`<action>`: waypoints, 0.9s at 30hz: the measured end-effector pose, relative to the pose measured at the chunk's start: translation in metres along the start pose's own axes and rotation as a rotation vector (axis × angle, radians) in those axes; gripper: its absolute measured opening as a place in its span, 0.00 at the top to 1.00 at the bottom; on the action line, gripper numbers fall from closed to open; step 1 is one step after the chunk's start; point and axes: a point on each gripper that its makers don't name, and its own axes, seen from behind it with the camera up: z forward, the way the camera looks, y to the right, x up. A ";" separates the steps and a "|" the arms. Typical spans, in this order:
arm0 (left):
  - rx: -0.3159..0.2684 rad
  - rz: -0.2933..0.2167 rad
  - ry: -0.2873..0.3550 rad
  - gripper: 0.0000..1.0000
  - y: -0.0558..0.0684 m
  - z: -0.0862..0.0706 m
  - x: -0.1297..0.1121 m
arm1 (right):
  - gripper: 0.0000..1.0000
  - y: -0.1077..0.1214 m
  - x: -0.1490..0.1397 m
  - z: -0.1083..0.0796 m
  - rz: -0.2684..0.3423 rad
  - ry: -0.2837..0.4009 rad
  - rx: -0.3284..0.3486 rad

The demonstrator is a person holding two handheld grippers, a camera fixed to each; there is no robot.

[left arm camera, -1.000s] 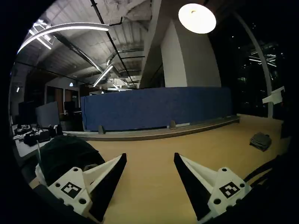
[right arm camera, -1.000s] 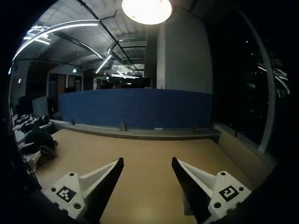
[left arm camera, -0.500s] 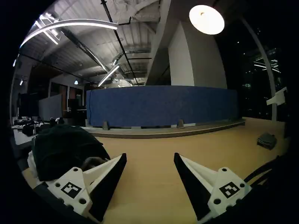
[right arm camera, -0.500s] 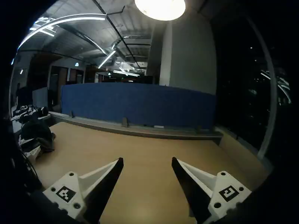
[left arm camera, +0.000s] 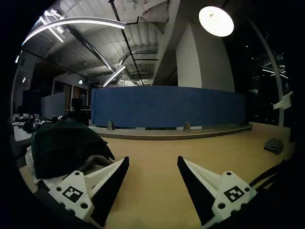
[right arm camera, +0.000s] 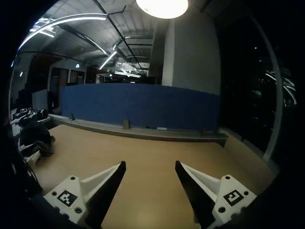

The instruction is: Fold towel

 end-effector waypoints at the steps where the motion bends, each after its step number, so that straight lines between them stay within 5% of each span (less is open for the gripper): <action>1: 0.000 0.002 0.003 0.06 0.000 0.000 0.001 | 0.00 0.000 0.000 0.000 0.000 0.000 0.000; 27: 0.000 0.012 0.009 0.06 0.000 -0.001 -0.001 | 0.00 0.053 0.009 -0.017 0.118 0.126 0.003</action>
